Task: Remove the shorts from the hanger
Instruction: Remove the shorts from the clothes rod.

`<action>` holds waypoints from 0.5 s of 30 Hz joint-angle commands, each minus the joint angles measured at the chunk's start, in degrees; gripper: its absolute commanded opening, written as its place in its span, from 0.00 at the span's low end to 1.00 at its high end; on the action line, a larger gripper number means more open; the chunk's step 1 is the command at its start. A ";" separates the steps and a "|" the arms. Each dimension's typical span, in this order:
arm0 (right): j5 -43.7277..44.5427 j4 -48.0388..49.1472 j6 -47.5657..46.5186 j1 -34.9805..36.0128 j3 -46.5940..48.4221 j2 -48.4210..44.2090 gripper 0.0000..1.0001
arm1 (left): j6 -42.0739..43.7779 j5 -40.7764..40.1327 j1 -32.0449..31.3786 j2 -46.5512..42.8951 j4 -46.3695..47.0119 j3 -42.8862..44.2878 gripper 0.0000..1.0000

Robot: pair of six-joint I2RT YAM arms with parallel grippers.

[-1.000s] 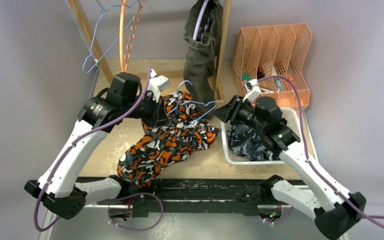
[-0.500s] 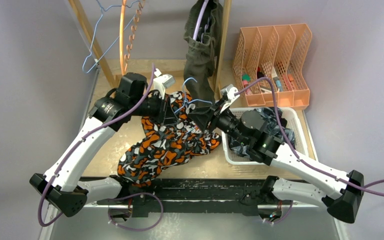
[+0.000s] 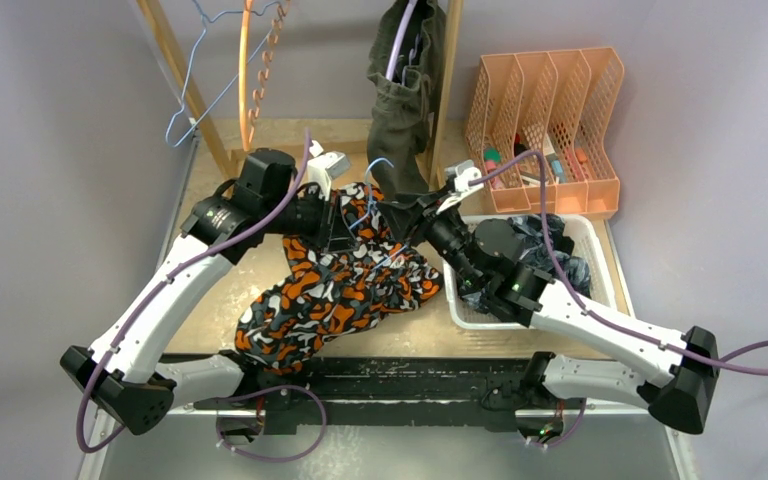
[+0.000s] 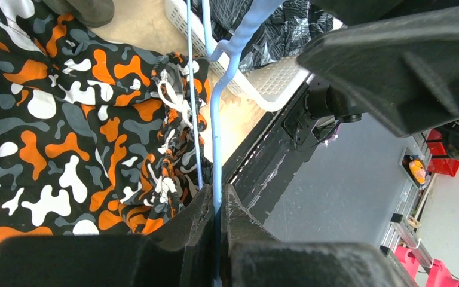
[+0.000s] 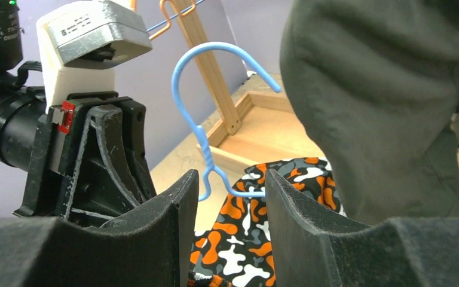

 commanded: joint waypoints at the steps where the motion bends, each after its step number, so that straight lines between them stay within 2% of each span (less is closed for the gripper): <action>1: -4.57 7.80 0.02 0.02 1.03 0.75 0.47 | -0.68 1.18 -0.30 -1.10 2.80 -0.43 0.00; 11: -7.76 7.33 0.14 0.00 3.85 6.75 0.47 | 2.04 -0.54 -0.30 -0.68 -0.32 1.76 0.00; 15: -8.88 12.73 3.91 -0.01 1.55 6.49 0.43 | 1.78 0.86 -0.30 -1.48 0.40 0.96 0.00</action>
